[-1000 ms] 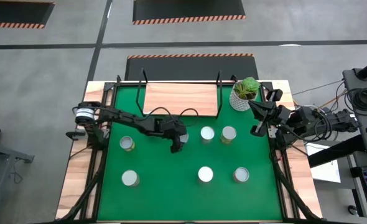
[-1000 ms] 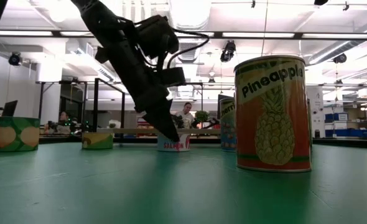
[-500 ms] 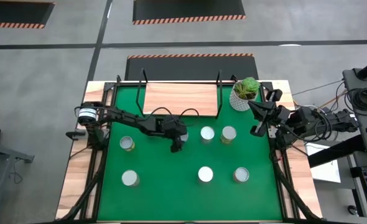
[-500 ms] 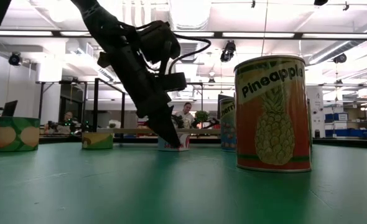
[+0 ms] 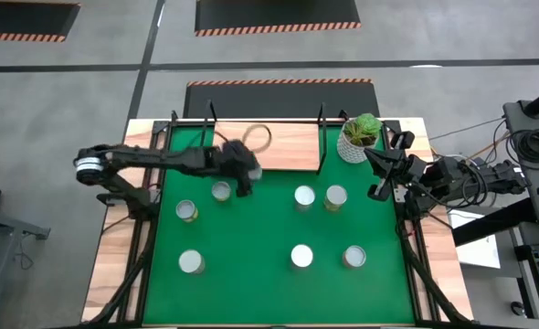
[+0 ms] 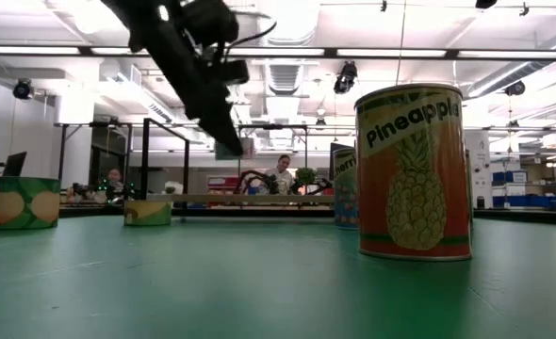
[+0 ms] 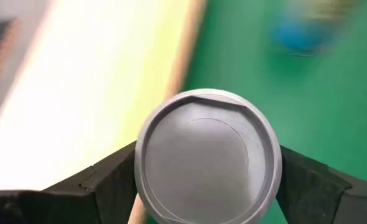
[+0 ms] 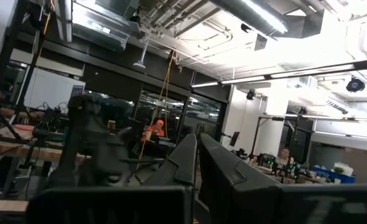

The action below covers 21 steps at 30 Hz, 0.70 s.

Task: Pick and place cans onto a shelf
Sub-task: Put the canned salmon good on the shelf

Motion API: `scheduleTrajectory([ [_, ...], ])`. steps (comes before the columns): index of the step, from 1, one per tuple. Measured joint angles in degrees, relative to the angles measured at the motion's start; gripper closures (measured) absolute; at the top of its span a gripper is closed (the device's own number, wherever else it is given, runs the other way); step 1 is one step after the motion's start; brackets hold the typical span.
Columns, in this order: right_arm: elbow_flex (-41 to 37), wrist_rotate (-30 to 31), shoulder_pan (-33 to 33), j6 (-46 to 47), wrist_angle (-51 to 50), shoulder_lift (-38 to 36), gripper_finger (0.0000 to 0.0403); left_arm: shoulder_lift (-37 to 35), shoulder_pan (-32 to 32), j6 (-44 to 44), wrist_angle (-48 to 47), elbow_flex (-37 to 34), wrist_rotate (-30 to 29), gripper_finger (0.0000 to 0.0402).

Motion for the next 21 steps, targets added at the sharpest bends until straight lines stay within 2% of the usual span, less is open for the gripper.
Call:
scheduleTrajectory([
  [3, 0.0, 0.0, 0.0, 1.2, 0.0, 0.0, 0.0392, 0.2, 4.8, -4.9, -1.9, -0.2, -3.3, 0.0109],
  [7, 0.0, 0.0, 0.0, 1.3, 0.0, 0.0, 0.0392, 2.6, 8.6, -6.7, -2.3, -0.2, -1.7, 0.0107],
  [14, 0.0, 0.0, 0.0, 0.6, 0.0, 0.0, 0.0392, 7.3, 10.4, -3.7, -0.8, -0.3, -1.6, 0.0104],
  [21, 0.0, 0.0, 0.0, 0.5, -0.1, 0.0, 0.0392, 7.1, 10.4, -1.3, -1.1, -0.3, -1.6, 0.0096],
])
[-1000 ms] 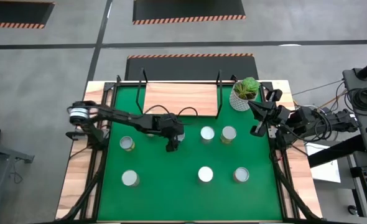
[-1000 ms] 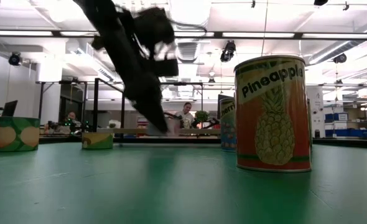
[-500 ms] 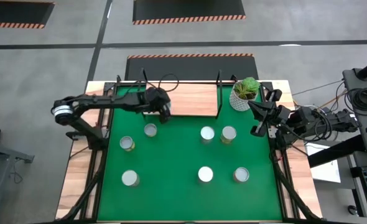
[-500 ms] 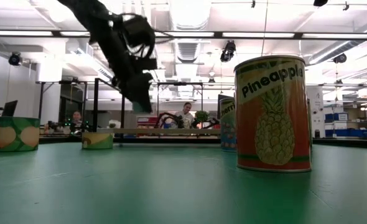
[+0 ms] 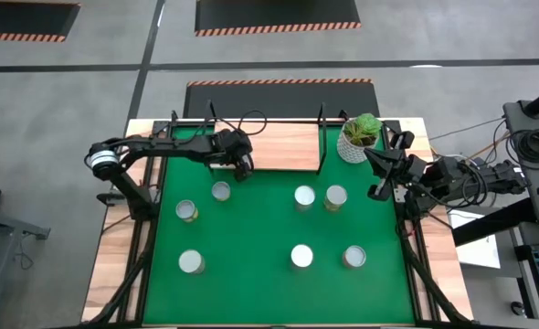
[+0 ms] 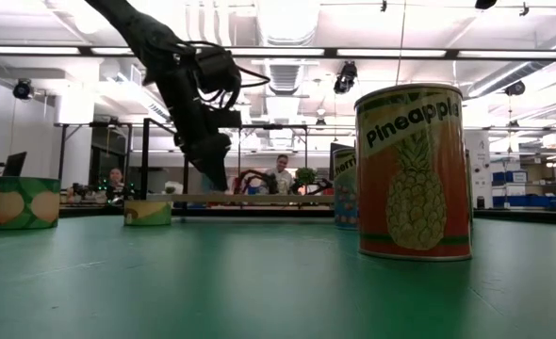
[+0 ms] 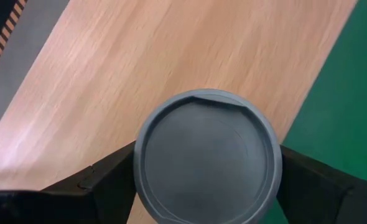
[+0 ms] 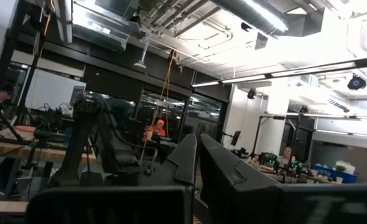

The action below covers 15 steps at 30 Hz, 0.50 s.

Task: Pick and place cans onto a shelf
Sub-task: Put the canned salmon good on the shelf

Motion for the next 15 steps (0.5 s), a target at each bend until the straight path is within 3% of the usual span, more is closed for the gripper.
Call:
scheduleTrajectory([
  [9, 0.0, 0.0, 0.0, -0.1, 0.0, 0.0, 0.0392, -0.7, 0.0, 3.7, -0.3, 0.2, 0.0, 0.0048],
  [15, 0.0, 0.0, 0.0, -0.1, 0.0, 0.0, 0.0392, -3.0, -1.3, 5.1, -6.9, 6.4, 0.1, 0.0045],
])
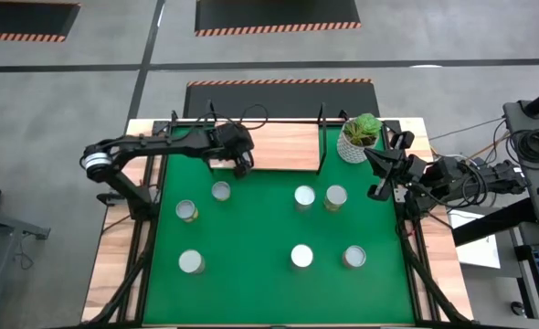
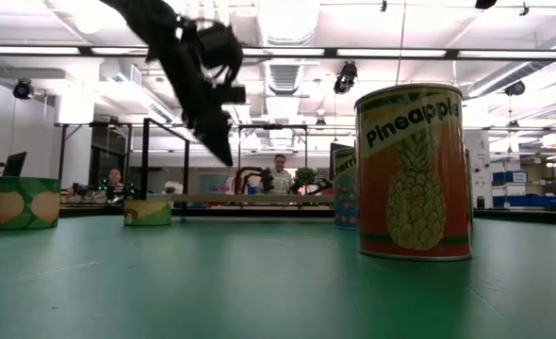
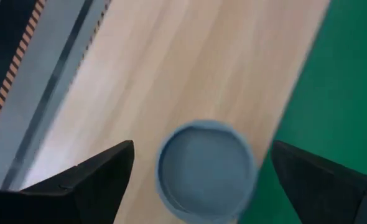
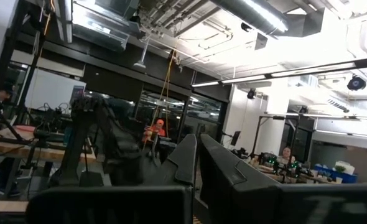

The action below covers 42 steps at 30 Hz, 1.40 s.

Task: Pick and place cans onto a shelf
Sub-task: Put the canned salmon good on the shelf

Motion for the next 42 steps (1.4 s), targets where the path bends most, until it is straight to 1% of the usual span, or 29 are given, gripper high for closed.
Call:
scheduleTrajectory([
  [3, 0.0, 0.0, 0.0, 0.0, 0.0, 0.0, 0.0392, -0.2, -0.6, 2.2, -5.7, 5.2, 0.5, 0.0067],
  [6, 0.0, 0.0, 0.0, 0.0, 0.0, 0.0, 0.0392, 1.1, -0.3, 3.6, -10.3, 9.2, 0.6, 0.0123],
  [9, 0.0, 0.0, 0.0, 0.0, 0.0, 0.0, 0.0392, 3.3, 0.6, 3.8, -14.0, 11.2, 1.4, 0.0206],
  [13, 0.0, 0.0, 0.0, -0.2, 0.0, 0.0, 0.0392, 5.4, 1.0, 3.6, -14.4, 11.4, 2.0, 0.0340],
  [14, 0.0, 0.0, 0.0, -0.2, 0.0, 0.0, 0.0392, 6.1, 1.0, 3.6, -14.6, 11.3, 3.0, 0.0369],
  [15, 0.0, 0.0, 0.0, -0.2, 0.0, 0.0, 0.0392, 6.9, 0.9, 3.7, -14.9, 11.2, 3.6, 0.0385],
  [16, 0.0, 0.0, 0.0, -0.2, -0.1, 0.0, 0.0392, 7.5, 0.9, 3.7, -15.2, 11.1, 4.2, 0.0388],
  [20, 0.0, 0.0, 0.0, -0.3, -0.3, 0.0, 0.0392, 9.4, 1.0, 3.9, -15.6, 11.1, 4.2, 0.0380],
  [23, 0.0, 0.0, 0.0, -0.3, -0.3, 0.0, 0.0392, 10.9, 1.1, 4.7, -16.1, 10.9, 4.0, 0.0395],
  [26, 0.0, 0.0, 0.0, -0.3, -0.3, 0.0, 0.0392, 11.7, 1.3, 5.5, -16.2, 11.3, 3.5, 0.0399],
  [31, 0.0, 0.0, 0.0, -0.3, -0.3, 0.0, 0.0392, 12.2, 1.6, 11.7, -17.2, 11.3, -5.7, 0.0401],
  [36, 0.0, 0.0, 0.0, -0.7, -0.4, 0.0, 0.0392, 12.2, 3.5, 18.6, -17.8, 11.3, -12.2, 0.0401],
  [39, 0.0, 0.0, 0.0, -0.8, -0.4, 0.0, 0.0392, 12.2, 4.8, 21.3, -17.9, 11.3, -13.2, 0.0401],
  [42, 0.0, 0.0, 0.0, -0.9, -0.4, 0.0, 0.0392, 12.2, 5.0, 21.4, -18.1, 12.5, -14.3, 0.0401],
])
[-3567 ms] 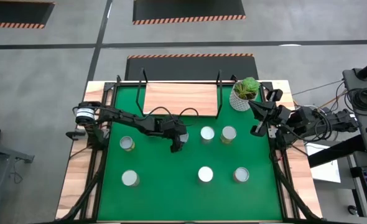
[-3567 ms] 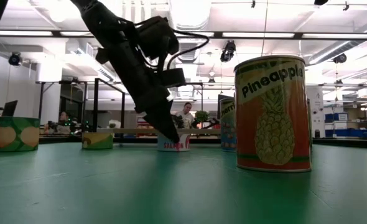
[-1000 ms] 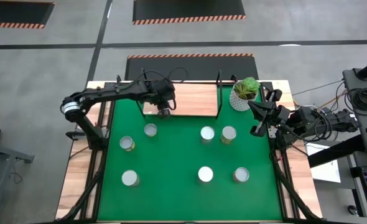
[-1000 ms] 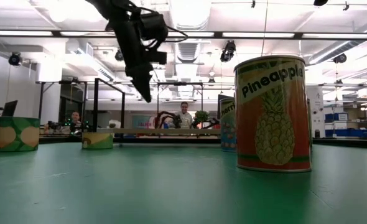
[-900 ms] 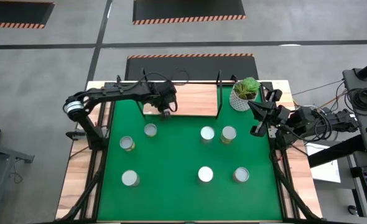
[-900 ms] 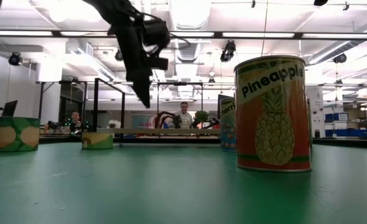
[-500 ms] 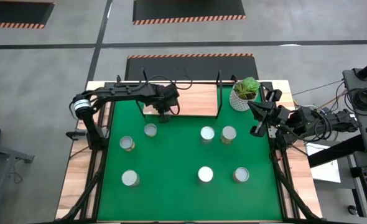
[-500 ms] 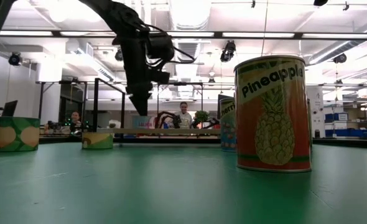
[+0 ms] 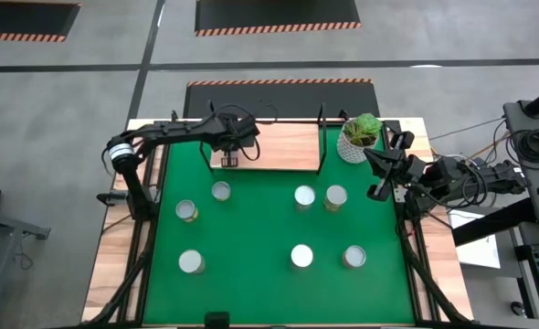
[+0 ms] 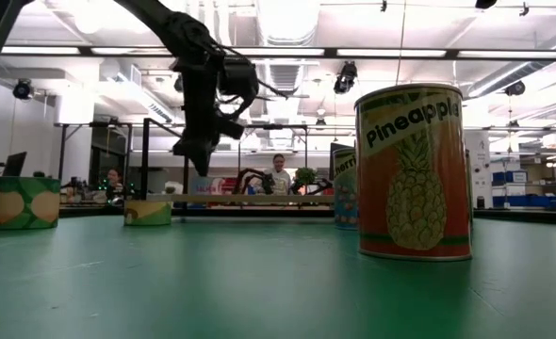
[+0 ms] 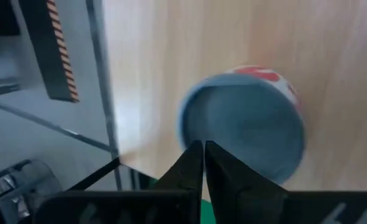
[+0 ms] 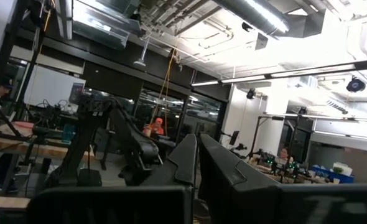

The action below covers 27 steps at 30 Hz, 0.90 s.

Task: Pick and place cans onto a shelf
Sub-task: Put the canned salmon good on the shelf

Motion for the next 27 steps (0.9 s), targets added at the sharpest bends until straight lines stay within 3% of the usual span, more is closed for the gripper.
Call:
scheduleTrajectory([
  [3, 0.0, 0.0, 0.0, -0.1, 0.0, 0.0, 0.0392, -0.3, -0.2, -2.0, -1.0, 2.9, 2.1, 0.0401],
  [8, 0.3, 0.0, 0.0, 0.1, -0.7, 0.0, 0.0392, -0.4, -0.6, -7.5, -1.8, 6.6, 25.3, 0.0402],
  [10, 0.3, 0.0, 0.0, 0.1, -0.8, 0.0, 0.0392, -0.4, -0.6, -8.9, -2.0, 6.1, 28.4, 0.0402],
  [14, 0.3, 0.0, 0.0, 0.2, -1.1, 0.0, 0.0392, -0.4, -0.7, -10.5, -2.0, 3.1, 25.0, 0.0402],
  [21, 0.3, 0.0, 0.0, 0.2, -1.0, 0.0, 0.0392, -0.4, -0.3, -13.4, -1.9, -0.9, 9.3, 0.0401],
  [27, 0.3, 0.0, 0.0, -0.1, -0.9, 0.0, 0.0392, -0.3, -0.1, -14.0, -1.6, -1.0, 7.5, 0.0401],
])
